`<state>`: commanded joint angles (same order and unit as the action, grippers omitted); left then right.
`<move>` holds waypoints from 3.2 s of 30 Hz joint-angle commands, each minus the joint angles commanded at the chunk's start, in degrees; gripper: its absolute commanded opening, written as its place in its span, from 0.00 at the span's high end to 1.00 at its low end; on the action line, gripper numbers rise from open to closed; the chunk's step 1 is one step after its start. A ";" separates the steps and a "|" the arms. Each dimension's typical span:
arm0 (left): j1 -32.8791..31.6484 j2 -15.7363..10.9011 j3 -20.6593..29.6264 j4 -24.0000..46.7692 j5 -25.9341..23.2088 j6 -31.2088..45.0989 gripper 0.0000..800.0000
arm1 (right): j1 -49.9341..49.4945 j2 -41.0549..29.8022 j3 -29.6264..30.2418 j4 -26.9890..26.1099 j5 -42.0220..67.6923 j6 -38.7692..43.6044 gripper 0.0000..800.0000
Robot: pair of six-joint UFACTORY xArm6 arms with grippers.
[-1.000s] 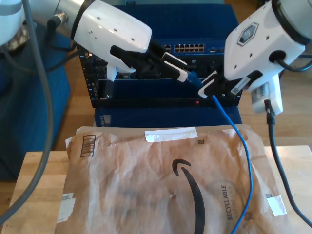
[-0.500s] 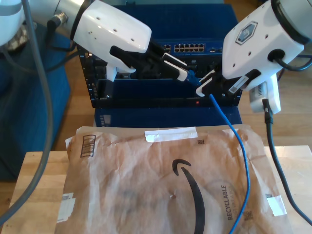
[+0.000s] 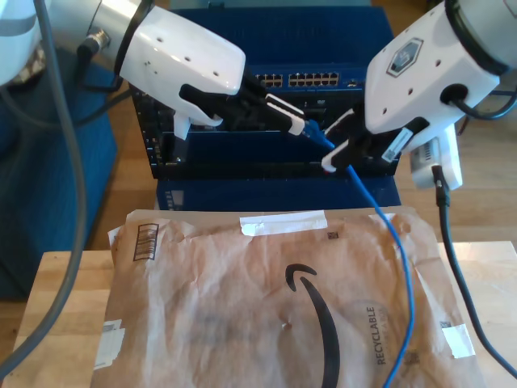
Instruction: Grab the cable and plug it in
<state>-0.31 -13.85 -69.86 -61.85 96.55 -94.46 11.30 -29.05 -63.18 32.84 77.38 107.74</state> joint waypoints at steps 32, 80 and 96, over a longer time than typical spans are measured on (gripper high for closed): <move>13.27 10.46 -1.67 -21.36 23.56 -11.60 1.00 | 13.71 -18.90 8.62 -0.18 -29.80 -18.37 0.00; 14.15 12.84 1.05 -28.66 32.62 -11.69 0.99 | 30.68 -21.98 27.52 -0.35 -67.78 -28.48 0.40; 13.98 12.75 1.05 -28.66 33.14 -11.34 0.99 | 31.12 -21.63 27.87 -0.18 -68.57 -28.13 0.60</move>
<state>13.67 -1.10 -68.80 -90.51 129.69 -105.80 42.42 -50.68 -35.31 32.66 8.81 79.60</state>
